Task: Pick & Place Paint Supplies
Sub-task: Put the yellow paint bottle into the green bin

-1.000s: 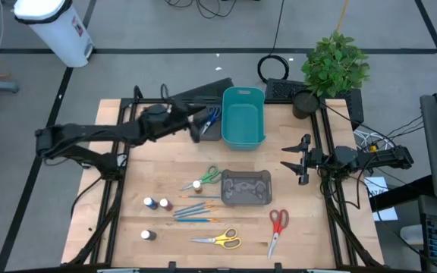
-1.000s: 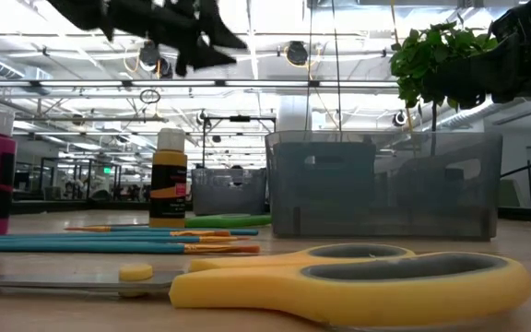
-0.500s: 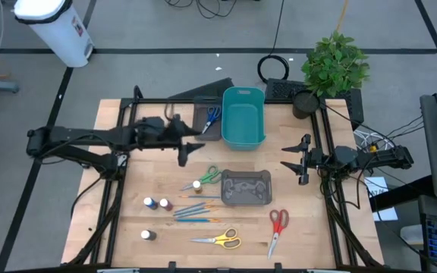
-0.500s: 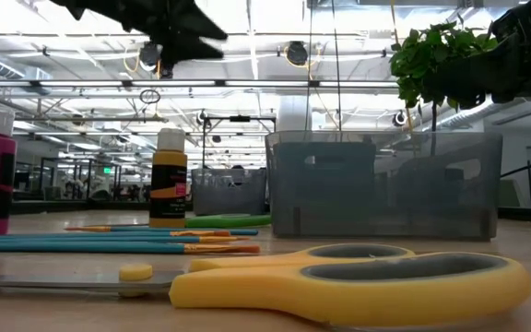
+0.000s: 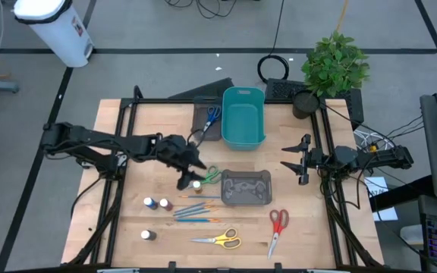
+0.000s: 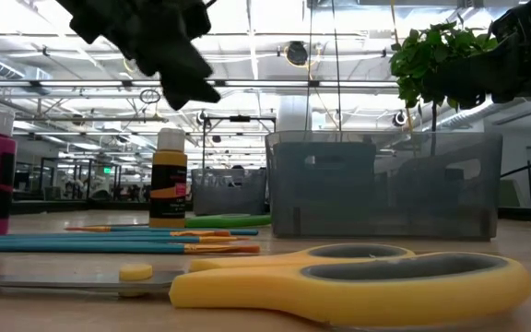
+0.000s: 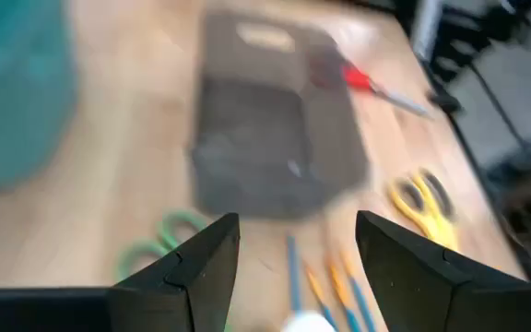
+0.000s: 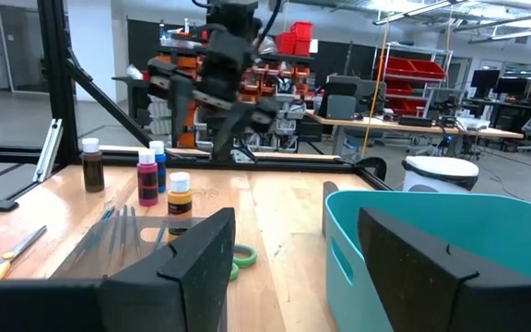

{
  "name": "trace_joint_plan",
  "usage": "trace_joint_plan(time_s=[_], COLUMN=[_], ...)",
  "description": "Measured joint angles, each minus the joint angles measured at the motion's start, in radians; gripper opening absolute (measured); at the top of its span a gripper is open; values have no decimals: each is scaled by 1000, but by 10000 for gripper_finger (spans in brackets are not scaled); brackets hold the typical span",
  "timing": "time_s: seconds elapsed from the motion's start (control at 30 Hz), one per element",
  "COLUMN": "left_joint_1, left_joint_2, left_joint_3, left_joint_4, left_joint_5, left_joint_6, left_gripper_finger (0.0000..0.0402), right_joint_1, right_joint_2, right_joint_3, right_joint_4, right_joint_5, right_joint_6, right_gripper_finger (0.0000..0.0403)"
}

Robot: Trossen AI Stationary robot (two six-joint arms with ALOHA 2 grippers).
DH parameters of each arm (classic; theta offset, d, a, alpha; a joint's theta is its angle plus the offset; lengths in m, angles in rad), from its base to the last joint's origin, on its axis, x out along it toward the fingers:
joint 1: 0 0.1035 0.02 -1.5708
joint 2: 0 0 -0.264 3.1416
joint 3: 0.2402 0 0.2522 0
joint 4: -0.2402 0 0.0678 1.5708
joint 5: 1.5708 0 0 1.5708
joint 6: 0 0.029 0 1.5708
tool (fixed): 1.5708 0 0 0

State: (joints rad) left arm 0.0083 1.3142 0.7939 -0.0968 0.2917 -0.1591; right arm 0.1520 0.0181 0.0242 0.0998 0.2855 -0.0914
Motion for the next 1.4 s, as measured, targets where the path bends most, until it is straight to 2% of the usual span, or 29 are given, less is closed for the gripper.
trace_joint_plan(time_s=[0.1,0.23,0.4,0.5,0.63,0.83,0.97,1.03,1.2,1.4], left_joint_1=[-26,-57,-69,-76,-76,-76,-77,-77,-82,-106], left_joint_2=[-11,-7,-11,-64,-93,-171,-186,-185,-148,-107], left_joint_3=[1,0,-18,-53,-151,-354,-476,-529,-594,-598], left_joint_4=[-61,-237,-319,-315,-249,63,239,271,359,456], left_joint_5=[29,16,-127,-170,-170,-150,-197,-243,-286,-268], left_joint_6=[-1,-1,-91,-112,-135,-168,-217,-221,-198,-56], left_gripper_finger=[225,225,225,225,225,225,225,225,225,225], right_joint_1=[0,0,0,0,0,0,0,0,0,0], right_joint_2=[0,0,0,0,0,0,0,0,0,0], right_joint_3=[0,0,0,0,0,0,0,0,0,0], right_joint_4=[0,0,0,0,0,0,0,0,0,0], right_joint_5=[0,0,0,0,0,0,0,0,0,0], right_joint_6=[0,0,0,0,0,0,0,0,0,0], right_gripper_finger=[222,222,222,222,222,222,222,222,222,222])
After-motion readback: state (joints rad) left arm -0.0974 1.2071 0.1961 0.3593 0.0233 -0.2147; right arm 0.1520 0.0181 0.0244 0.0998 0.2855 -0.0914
